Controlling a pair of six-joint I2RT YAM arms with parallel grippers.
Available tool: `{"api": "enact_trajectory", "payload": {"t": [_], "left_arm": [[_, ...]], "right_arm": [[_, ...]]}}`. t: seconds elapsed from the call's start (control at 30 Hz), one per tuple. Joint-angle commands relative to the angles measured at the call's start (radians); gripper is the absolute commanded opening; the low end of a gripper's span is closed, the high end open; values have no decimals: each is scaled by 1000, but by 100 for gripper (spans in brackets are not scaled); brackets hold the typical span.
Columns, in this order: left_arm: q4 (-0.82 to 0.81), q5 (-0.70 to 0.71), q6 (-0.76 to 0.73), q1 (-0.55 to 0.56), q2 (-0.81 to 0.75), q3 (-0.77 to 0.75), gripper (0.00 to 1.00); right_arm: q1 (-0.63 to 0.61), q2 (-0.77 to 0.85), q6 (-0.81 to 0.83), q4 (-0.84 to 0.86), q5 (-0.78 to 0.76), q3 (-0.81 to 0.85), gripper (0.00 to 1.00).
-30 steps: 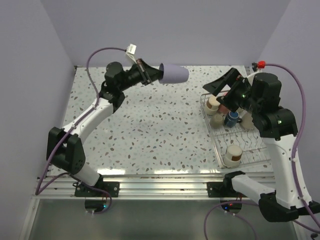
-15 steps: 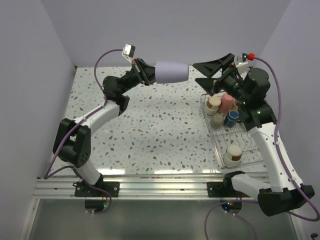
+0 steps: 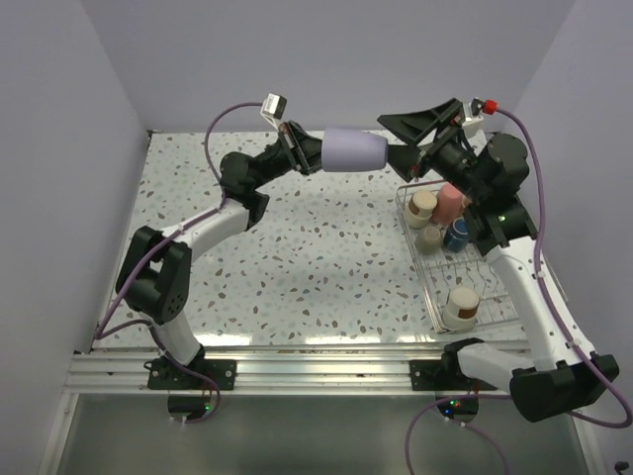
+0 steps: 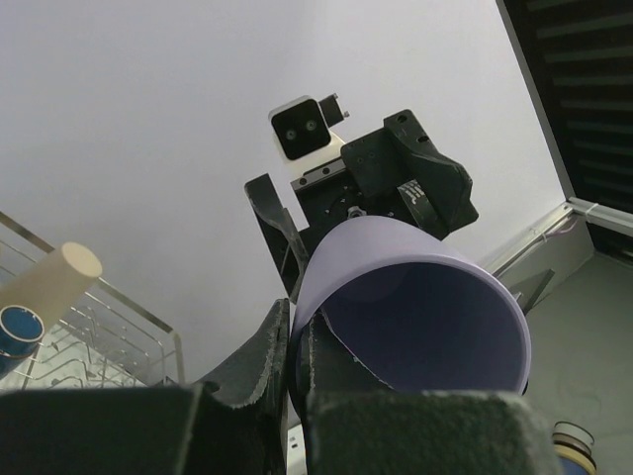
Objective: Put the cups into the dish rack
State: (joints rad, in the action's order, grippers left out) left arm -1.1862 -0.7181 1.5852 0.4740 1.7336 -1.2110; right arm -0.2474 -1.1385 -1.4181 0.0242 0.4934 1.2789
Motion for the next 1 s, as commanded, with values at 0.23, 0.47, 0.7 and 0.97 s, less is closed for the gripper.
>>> {"api": "enact_trajectory", "payload": {"t": [0.23, 0.47, 0.7, 0.97], "left_arm": [[-7, 46, -59, 38, 15, -94, 0], [56, 55, -111, 57, 4, -96, 0], [180, 69, -185, 81, -20, -107, 0], [317, 71, -269, 78, -92, -36, 27]], "right_arm": [[-81, -14, 54, -61, 28, 69, 98], [-84, -29, 68, -81, 39, 102, 79], [-87, -21, 77, -93, 43, 80, 17], [-82, -29, 191, -246, 13, 152, 0]]}}
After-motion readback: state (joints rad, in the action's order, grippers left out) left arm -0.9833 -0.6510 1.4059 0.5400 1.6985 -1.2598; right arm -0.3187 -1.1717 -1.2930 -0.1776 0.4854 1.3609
